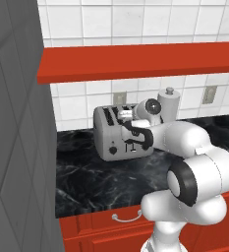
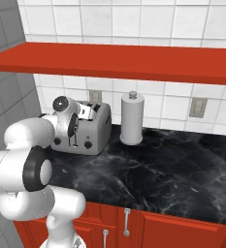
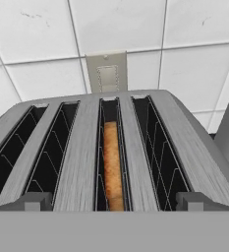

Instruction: Start the toaster. Once the lever pops up, take the bread to the plate on the dining counter.

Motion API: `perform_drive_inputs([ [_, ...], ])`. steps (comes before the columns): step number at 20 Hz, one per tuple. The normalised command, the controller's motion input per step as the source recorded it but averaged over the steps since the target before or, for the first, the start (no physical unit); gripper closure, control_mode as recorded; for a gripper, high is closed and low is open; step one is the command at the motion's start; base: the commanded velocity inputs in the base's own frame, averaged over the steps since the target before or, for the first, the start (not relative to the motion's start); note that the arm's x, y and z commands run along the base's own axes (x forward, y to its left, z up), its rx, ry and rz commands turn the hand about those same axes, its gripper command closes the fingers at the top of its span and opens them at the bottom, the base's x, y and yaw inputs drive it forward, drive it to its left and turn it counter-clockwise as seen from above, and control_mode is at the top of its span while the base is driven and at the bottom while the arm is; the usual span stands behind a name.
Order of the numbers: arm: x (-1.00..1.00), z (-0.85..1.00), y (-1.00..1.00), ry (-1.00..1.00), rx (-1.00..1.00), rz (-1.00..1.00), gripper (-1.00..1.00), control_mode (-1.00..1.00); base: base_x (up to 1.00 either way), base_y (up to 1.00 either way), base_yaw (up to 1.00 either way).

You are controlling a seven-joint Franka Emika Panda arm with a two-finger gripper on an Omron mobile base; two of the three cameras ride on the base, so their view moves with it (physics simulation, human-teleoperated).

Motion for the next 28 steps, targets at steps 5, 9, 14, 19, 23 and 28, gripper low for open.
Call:
perform_drive_inputs([
  [5,0.00,0.00,0.00,0.00,0.00,0.00,-1.00,-1.00,0.00,0.00,0.00],
  [9,0.00,0.00,0.00,0.00,0.00,0.00,-1.00,-1.00,0.00,0.00,0.00],
  [14,0.00,0.00,0.00,0.00,0.00,0.00,-1.00,-1.00,0.00,0.00,0.00],
  [19,0.00,0.00,0.00,0.00,0.00,0.00,-1.00,-1.00,0.00,0.00,0.00],
  [23,0.00,0.00,0.00,0.00,0.00,0.00,-1.00,-1.00,0.00,0.00,0.00],
  [28,0.00,0.00,0.00,0.00,0.00,0.00,-1.00,-1.00,0.00,0.00,0.00],
])
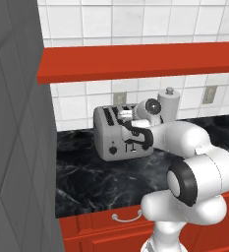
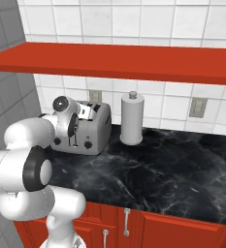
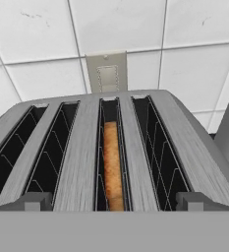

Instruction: Start the toaster. Once the lever pops up, take the bread to the plate on the dining counter.

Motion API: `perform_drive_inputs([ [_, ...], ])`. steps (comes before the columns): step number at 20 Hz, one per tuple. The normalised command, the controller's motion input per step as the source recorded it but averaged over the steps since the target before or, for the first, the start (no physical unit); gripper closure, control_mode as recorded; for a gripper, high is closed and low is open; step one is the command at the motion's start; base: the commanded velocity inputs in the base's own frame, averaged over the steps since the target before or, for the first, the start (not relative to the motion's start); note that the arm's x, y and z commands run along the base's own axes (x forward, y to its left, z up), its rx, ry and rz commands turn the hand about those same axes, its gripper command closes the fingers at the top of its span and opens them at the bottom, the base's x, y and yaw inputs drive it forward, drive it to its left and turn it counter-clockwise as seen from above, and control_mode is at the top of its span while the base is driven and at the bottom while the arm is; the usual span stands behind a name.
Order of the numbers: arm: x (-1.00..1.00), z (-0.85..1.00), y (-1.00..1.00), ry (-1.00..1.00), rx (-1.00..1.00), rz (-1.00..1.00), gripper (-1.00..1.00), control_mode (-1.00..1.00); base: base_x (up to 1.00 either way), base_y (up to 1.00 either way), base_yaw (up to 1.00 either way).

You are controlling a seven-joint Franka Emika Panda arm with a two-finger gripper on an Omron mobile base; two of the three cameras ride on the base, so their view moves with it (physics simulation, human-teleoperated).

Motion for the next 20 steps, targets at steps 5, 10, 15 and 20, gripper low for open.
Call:
perform_drive_inputs([
  [5,0.00,0.00,0.00,0.00,0.00,0.00,-1.00,-1.00,0.00,0.00,0.00],
  [10,0.00,0.00,0.00,0.00,0.00,0.00,-1.00,-1.00,0.00,0.00,0.00],
  [15,0.00,0.00,0.00,0.00,0.00,0.00,-1.00,-1.00,0.00,0.00,0.00],
  [20,0.00,0.00,0.00,0.00,0.00,0.00,-1.00,-1.00,0.00,0.00,0.00],
])
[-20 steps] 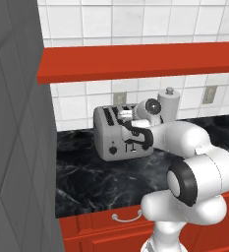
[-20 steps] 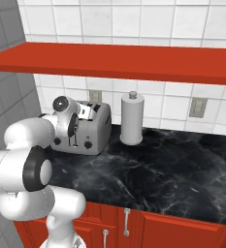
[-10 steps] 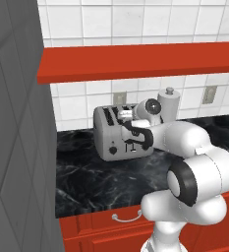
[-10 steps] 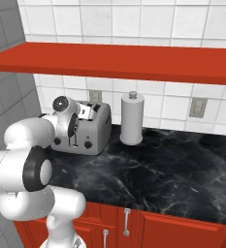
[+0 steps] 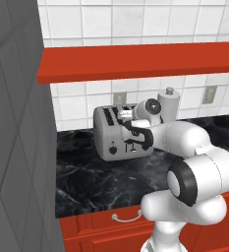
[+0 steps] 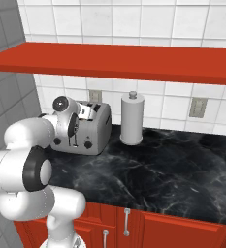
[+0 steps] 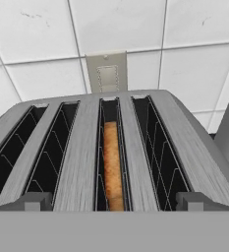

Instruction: Start the toaster. Once the lever pops up, take the bread to the plate on the dining counter.

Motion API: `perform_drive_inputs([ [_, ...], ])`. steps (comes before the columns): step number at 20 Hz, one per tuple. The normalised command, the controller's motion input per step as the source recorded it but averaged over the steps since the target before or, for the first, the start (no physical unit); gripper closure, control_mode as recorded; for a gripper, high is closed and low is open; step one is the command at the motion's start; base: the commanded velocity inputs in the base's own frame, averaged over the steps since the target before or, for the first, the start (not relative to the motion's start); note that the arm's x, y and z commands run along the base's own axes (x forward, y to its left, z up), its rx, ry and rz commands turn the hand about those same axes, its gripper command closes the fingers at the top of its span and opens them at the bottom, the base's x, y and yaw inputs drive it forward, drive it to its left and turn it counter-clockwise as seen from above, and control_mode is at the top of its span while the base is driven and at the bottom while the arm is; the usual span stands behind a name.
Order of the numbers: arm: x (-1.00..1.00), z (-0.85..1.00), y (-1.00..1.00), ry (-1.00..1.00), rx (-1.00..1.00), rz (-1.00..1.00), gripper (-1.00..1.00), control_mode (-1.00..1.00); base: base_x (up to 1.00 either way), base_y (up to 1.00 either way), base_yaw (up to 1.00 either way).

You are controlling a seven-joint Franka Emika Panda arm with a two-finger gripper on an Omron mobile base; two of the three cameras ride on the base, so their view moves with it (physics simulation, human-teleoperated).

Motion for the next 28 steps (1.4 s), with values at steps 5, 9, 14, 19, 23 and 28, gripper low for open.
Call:
perform_drive_inputs([
  [5,0.00,0.00,0.00,0.00,0.00,0.00,-1.00,-1.00,0.00,0.00,0.00],
  [9,0.00,0.00,0.00,0.00,0.00,0.00,-1.00,-1.00,0.00,0.00,0.00],
  [14,0.00,0.00,0.00,0.00,0.00,0.00,-1.00,-1.00,0.00,0.00,0.00],
  [19,0.00,0.00,0.00,0.00,0.00,0.00,-1.00,-1.00,0.00,0.00,0.00],
  [23,0.00,0.00,0.00,0.00,0.00,0.00,-1.00,-1.00,0.00,0.00,0.00],
  [28,0.00,0.00,0.00,0.00,0.00,0.00,-1.00,-1.00,0.00,0.00,0.00],
])
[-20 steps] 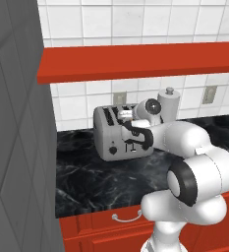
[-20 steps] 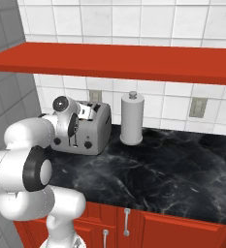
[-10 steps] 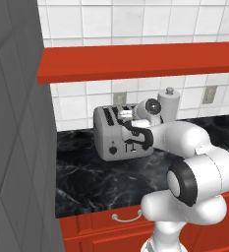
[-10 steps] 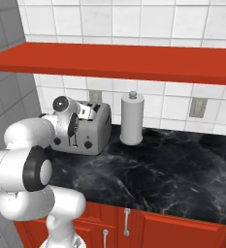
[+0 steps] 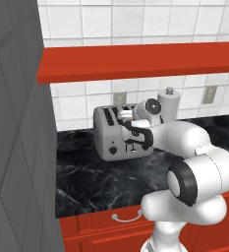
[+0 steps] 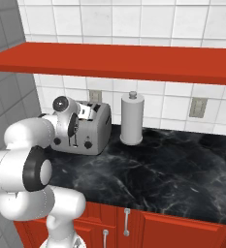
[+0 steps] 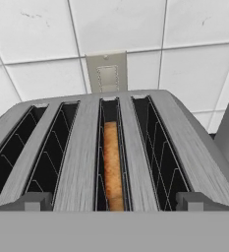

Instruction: Start the toaster. Once the lever pops up, take the bread to the plate on the dining counter.

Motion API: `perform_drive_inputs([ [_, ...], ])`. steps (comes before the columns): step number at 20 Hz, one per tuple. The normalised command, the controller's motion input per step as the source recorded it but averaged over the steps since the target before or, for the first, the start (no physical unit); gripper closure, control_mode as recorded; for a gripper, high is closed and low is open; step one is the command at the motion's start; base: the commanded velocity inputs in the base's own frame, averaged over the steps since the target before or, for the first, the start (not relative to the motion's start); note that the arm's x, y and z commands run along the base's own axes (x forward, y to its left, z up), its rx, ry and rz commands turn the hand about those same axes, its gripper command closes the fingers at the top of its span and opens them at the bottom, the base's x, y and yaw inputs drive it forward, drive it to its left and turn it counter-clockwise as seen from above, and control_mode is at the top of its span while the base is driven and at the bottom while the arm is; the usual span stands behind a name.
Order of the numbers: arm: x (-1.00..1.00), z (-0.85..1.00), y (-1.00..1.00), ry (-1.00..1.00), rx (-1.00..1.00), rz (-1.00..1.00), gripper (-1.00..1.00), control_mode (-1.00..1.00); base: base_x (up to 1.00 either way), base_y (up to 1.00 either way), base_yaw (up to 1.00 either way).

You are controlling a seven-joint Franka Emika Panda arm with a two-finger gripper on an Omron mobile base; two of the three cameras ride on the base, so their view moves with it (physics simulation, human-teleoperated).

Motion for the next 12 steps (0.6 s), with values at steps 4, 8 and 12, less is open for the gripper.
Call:
perform_drive_inputs([
  [4,0.00,0.00,0.00,0.00,0.00,0.00,-1.00,-1.00,0.00,0.00,0.00],
  [8,0.00,0.00,0.00,0.00,0.00,0.00,-1.00,-1.00,0.00,0.00,0.00],
  [12,0.00,0.00,0.00,0.00,0.00,0.00,-1.00,-1.00,0.00,0.00,0.00],
])
